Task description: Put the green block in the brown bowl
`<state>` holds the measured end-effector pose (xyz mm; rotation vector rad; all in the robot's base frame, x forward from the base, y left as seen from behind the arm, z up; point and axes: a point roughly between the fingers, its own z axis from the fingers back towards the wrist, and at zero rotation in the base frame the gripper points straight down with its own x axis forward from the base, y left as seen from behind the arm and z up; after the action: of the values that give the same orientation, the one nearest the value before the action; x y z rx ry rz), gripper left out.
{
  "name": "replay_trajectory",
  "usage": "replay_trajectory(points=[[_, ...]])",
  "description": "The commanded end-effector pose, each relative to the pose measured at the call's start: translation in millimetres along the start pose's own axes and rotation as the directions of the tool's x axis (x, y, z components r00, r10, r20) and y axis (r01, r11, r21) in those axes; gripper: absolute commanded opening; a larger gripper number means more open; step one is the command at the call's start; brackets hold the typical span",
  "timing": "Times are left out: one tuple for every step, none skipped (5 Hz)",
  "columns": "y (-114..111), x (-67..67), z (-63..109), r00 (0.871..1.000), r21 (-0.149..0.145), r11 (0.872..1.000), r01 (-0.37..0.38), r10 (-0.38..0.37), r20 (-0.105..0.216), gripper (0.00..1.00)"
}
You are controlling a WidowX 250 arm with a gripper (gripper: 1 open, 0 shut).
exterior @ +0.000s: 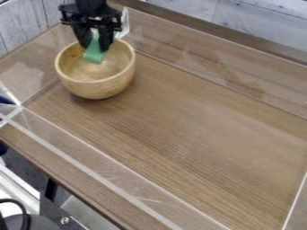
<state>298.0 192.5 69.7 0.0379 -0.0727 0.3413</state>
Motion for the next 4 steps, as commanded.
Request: replay_trajectory(points=[[11, 14.8, 11.4, 0.998, 0.028, 0.999, 0.014, -0.016, 0.065, 0.0], [12, 12.8, 11.5, 0.999, 0.028, 0.999, 0.018, -0.02, 0.049, 1.0], [11, 10.3, 15.6, 0.999, 0.022, 1.0, 0.022, -0.023, 0.041, 0.0], [7, 12.4, 26.6, 0.999, 0.041, 0.999, 0.012, -0.014, 0.039, 1.0]])
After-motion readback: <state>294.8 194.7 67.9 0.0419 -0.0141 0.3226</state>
